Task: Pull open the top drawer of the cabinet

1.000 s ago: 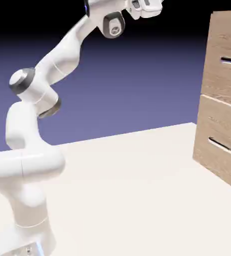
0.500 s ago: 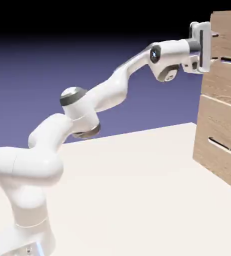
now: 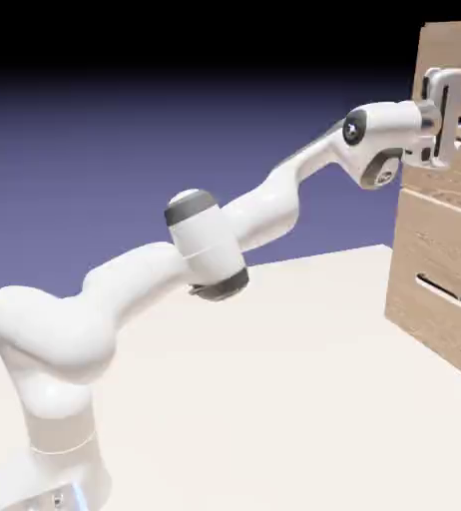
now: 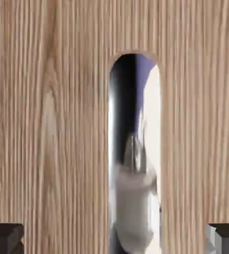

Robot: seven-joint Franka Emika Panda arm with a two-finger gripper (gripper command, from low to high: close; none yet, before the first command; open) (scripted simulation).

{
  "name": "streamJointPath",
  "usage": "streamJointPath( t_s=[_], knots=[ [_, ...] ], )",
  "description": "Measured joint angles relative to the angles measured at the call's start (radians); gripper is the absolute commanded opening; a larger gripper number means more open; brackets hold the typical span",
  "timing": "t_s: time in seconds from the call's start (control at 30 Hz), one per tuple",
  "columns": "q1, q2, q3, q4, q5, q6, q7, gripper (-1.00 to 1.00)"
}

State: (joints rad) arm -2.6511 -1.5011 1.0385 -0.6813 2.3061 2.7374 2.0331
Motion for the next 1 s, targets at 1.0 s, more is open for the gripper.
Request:
streamJointPath(
  t_s=[1.0],
  knots=[
    [0.621, -0.148, 0.034, -1.014, 0.202, -0.329, -0.446, -1.0]
  ],
)
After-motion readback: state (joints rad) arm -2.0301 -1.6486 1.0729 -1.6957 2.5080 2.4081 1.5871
